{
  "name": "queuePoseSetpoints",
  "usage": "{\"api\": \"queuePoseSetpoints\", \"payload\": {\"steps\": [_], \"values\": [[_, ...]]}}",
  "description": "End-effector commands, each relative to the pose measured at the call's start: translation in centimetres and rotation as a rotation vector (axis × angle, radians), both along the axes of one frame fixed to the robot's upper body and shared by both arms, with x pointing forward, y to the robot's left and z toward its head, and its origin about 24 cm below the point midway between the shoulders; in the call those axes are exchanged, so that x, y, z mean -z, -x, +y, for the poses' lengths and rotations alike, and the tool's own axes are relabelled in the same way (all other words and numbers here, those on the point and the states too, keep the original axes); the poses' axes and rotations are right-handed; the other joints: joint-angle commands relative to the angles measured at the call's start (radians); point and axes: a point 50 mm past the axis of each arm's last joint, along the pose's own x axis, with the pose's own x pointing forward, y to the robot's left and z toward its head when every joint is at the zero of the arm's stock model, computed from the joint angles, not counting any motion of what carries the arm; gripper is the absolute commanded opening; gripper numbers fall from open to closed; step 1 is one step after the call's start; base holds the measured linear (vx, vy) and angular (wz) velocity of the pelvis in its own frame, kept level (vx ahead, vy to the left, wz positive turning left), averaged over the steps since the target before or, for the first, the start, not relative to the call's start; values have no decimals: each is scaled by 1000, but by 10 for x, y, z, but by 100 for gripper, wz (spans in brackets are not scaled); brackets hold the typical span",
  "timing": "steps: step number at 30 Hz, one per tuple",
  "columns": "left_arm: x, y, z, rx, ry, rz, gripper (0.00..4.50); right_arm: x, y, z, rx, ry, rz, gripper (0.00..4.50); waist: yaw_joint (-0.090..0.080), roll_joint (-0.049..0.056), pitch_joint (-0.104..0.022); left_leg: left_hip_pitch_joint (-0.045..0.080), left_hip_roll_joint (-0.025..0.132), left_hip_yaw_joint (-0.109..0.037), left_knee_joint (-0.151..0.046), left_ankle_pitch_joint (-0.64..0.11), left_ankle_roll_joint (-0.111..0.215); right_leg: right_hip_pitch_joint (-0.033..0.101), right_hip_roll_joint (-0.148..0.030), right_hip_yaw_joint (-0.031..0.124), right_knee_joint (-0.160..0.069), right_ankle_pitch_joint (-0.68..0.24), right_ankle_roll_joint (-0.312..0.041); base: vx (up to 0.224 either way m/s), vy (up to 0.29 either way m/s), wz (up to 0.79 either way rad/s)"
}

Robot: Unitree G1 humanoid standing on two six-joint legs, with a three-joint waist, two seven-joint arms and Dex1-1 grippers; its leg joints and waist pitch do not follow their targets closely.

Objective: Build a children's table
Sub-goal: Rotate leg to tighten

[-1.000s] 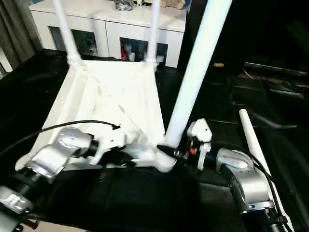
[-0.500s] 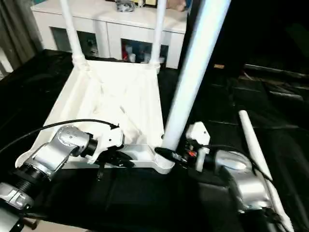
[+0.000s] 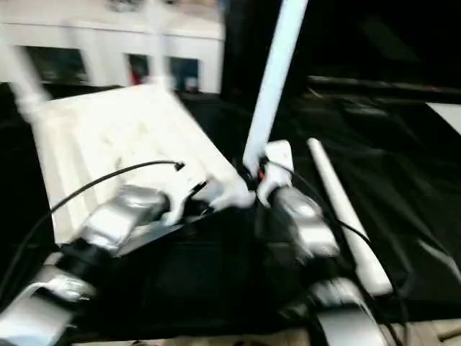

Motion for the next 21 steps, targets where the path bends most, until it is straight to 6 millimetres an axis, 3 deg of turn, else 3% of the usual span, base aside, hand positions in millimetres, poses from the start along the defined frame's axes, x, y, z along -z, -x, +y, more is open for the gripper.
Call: {"api": "queuePoseSetpoints", "payload": {"steps": [1,2,3,4,5,6,7,8,10,11,15,19,20,21], "values": [[-31,2,-26,57,111,-88,0,58,21,-21,121,124,280,189,16,-13,-45,56,27,-22,-68,-716,-94,-36,-77,43,-141,-683,-40,60,-95,2],[-31,3,-27,54,108,-88,0,58,21,-20,118,126,281,189,20,-25,-30,110,-4,-14,43,-558,-62,-95,-118,27,-228,-900,-3,125,-33,-42],[-31,4,-29,54,105,-88,0,58,21,-18,112,126,285,189,34,-2,-50,-33,25,-41,7,-216,-13,83,-166,26,-170,-851,39,125,-33,-42],[-31,4,-30,52,100,-89,0,59,20,-17,108,122,288,189,34,15,-55,-38,63,-61,-52,-262,-26,73,-113,-2,-139,-594,16,109,51,-55],[-31,4,-30,49,95,-90,0,59,20,-17,107,122,289,189,28,19,-59,-40,73,-71,-62,-304,-38,70,-96,-8,-117,-480,2,39,31,-19],[-31,4,-30,48,88,-90,0,59,20,-16,101,125,289,189,32,27,-61,-26,79,-73,-68,-360,-47,61,-91,-7,-111,-404,-23,39,31,-19],[-30,3,-28,39,79,-91,0,59,19,-15,100,124,289,189,31,23,-55,-1,75,-65,-69,-450,-55,35,-89,1,-116,-357,-72,0,0,0],[-30,3,-27,35,75,-91,0,59,19,-14,99,124,289,189,27,16,-49,9,65,-58,-66,-505,-56,26,-91,1,-123,-414,-94,0,0,0],[-30,2,-25,33,65,-96,0,59,18,-14,93,120,288,189,29,16,-49,12,62,-55,-63,-500,-47,28,-96,1,-131,-476,-85,0,0,0],[-30,2,-24,30,62,-97,0,59,18,-13,92,117,286,189,30,18,-50,6,65,-56,-66,-483,-45,31,-97,4,-129,-463,-83,0,0,0],[-31,-3,-12,10,20,-124,0,53,14,-9,53,110,248,189,29,19,-52,3,68,-53,-70,-455,-45,32,-95,13,-117,-386,-114,0,0,0],[-32,-5,-8,41,17,-151,0,43,10,-4,-14,57,184,189,34,13,-57,1,67,-44,-68,-392,-29,32,-96,20,-114,-375,-128,0,0,0],[-32,-5,-7,52,18,-158,0,40,9,-3,-22,44,170,245,38,13,-58,3,69,-41,-68,-375,-24,28,-95,24,-112,-370,-135,0,0,0],[-32,-5,-7,62,18,-161,0,38,8,-3,-19,25,158,245,38,11,-59,2,69,-40,-68,-364,-22,28,-94,25,-110,-364,-138,0,0,0]]}}
